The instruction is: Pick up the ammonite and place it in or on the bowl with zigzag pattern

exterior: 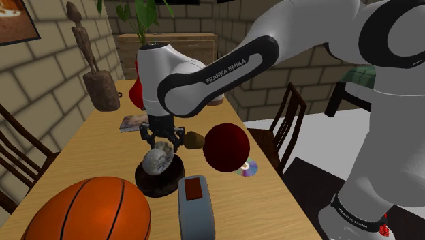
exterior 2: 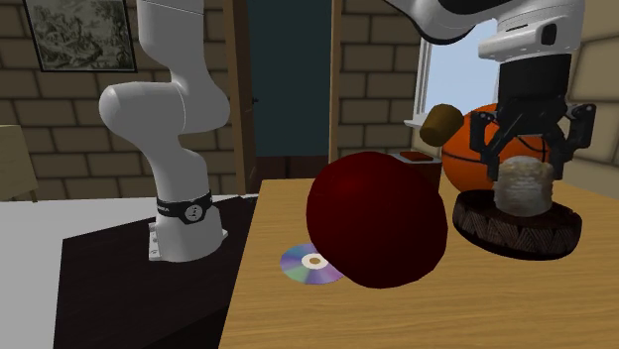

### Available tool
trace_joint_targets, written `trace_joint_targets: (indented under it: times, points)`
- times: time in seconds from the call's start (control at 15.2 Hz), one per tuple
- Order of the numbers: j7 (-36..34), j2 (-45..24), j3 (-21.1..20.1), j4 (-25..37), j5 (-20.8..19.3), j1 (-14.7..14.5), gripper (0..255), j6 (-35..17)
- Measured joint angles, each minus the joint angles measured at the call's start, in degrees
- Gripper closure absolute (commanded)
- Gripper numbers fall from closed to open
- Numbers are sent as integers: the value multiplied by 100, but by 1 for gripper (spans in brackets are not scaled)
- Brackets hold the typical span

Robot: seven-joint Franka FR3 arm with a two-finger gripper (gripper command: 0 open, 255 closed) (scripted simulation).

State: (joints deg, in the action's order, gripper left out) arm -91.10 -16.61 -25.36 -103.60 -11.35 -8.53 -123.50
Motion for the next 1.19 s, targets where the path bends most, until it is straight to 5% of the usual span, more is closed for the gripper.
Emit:
trace_joint_targets:
  times: [0.4,0.46,0.86,1.19]
  points:
    - [-6,10,2,-68,-2,5,255,-62]
    - [-6,10,2,-69,-2,5,0,-62]
    - [-6,13,1,-69,-2,5,0,-64]
    - [113,312,-62,213,183,45,0,474]
